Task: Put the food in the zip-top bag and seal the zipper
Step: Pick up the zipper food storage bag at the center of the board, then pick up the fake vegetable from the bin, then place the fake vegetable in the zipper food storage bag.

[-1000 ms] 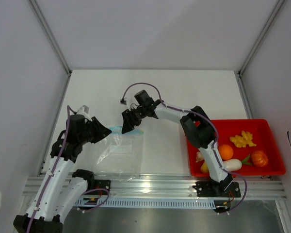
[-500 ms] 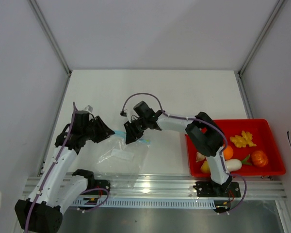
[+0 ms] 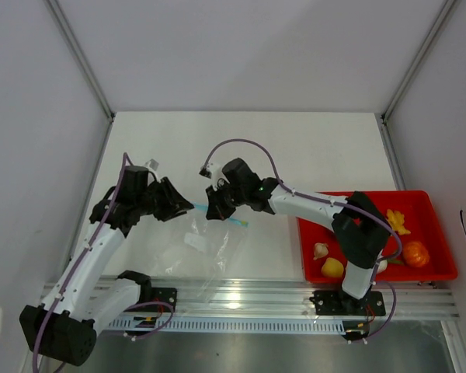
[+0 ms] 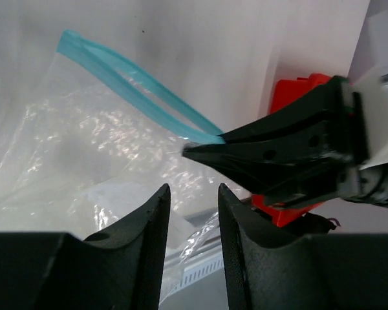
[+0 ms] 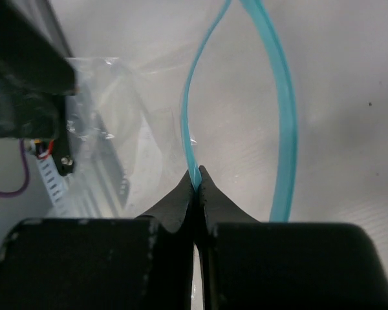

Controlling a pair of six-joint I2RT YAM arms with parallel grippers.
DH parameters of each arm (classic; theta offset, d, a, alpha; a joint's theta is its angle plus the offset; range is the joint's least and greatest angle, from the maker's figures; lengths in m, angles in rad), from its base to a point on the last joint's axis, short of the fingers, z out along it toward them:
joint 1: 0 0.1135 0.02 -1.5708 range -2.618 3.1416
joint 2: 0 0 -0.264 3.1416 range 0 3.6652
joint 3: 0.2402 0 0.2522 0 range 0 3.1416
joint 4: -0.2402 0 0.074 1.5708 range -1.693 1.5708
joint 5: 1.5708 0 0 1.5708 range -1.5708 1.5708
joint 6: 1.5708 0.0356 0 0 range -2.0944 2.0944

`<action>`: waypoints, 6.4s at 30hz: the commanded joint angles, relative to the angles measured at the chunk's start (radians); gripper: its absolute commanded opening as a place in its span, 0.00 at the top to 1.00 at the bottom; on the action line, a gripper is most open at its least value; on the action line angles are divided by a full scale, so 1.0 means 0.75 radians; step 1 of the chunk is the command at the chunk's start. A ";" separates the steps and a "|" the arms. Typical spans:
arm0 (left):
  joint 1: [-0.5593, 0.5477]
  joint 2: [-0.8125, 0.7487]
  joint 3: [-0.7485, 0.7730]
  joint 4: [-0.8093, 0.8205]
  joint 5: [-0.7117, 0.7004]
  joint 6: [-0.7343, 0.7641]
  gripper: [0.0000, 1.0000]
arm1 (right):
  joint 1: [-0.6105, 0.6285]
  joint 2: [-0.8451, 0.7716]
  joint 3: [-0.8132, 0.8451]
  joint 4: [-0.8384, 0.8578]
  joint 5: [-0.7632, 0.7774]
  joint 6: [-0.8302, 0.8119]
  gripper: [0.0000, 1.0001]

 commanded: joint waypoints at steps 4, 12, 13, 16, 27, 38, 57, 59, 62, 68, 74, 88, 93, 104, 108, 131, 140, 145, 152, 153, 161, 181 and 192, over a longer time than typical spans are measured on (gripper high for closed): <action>-0.084 0.042 0.135 -0.110 -0.025 -0.148 0.60 | 0.172 -0.151 -0.061 -0.027 0.487 -0.038 1.00; -0.090 0.056 0.170 -0.230 -0.036 -0.213 0.58 | 0.340 -0.278 -0.112 -0.015 0.956 -0.073 1.00; -0.090 0.050 0.168 -0.228 -0.038 -0.215 0.57 | 0.362 -0.296 -0.138 -0.001 0.983 -0.083 1.00; -0.090 0.048 0.172 -0.238 -0.038 -0.221 0.55 | 0.383 -0.358 -0.165 0.040 1.018 -0.091 1.00; -0.102 0.064 0.225 -0.218 -0.005 -0.305 0.48 | 0.452 -0.392 -0.165 0.049 0.999 -0.146 1.00; -0.147 0.113 0.223 -0.181 -0.011 -0.338 0.46 | 0.536 -0.364 -0.091 0.036 1.054 -0.175 1.00; -0.217 0.171 0.197 -0.024 0.026 -0.142 0.99 | 0.549 -0.403 -0.018 -0.197 1.206 -0.007 0.49; -0.217 0.216 0.231 -0.003 0.030 -0.087 0.99 | 0.553 -0.439 -0.022 -0.280 1.222 0.027 0.26; -0.217 0.277 0.287 0.001 0.022 0.003 0.99 | 0.555 -0.519 -0.024 -0.415 1.277 0.172 0.01; -0.231 0.361 0.364 0.007 0.067 0.177 0.99 | 0.504 -0.876 -0.107 -0.610 1.437 0.528 0.01; -0.249 0.349 0.379 0.070 0.114 0.288 0.99 | -0.042 -1.110 -0.155 -0.814 1.202 0.688 0.00; -0.268 0.392 0.381 0.091 0.308 0.396 0.99 | -0.809 -1.008 -0.422 -1.078 1.189 0.817 0.01; -0.268 0.392 0.379 0.111 0.337 0.382 0.99 | -0.811 -0.865 -0.486 -1.023 1.151 0.760 0.01; -0.270 0.367 0.336 0.126 0.367 0.386 0.99 | -0.811 -0.722 -0.623 -0.915 1.181 0.850 0.01; -0.270 0.361 0.326 0.126 0.375 0.382 0.99 | -0.811 -0.695 -0.668 -0.839 1.185 0.854 0.01; -0.270 0.332 0.260 0.158 0.398 0.353 0.99 | -0.801 -0.818 -0.746 -0.687 1.103 0.762 0.66; -0.272 0.345 0.279 0.140 0.400 0.370 0.99 | -0.572 -1.180 -0.489 -0.807 0.963 0.623 0.71; -0.274 0.357 0.285 0.152 0.427 0.349 0.99 | -0.325 -1.150 -0.347 -0.552 0.604 0.523 0.66; -0.282 0.357 0.266 0.152 0.429 0.329 0.99 | -0.002 -0.853 -0.180 -0.319 0.463 0.457 0.57; -0.284 0.353 0.264 0.150 0.427 0.327 1.00 | 0.025 -0.780 -0.123 -0.322 0.476 0.447 0.57; -0.286 0.330 0.287 0.126 0.421 0.325 0.99 | 0.185 -0.572 0.040 -0.405 0.588 0.404 0.50; -0.286 0.316 0.348 0.089 0.478 0.318 0.99 | 0.207 -0.603 0.054 -0.487 0.809 0.394 0.01; -0.284 0.295 0.424 0.052 0.404 0.290 0.99 | -0.283 -1.069 -0.105 -0.781 0.982 0.584 0.01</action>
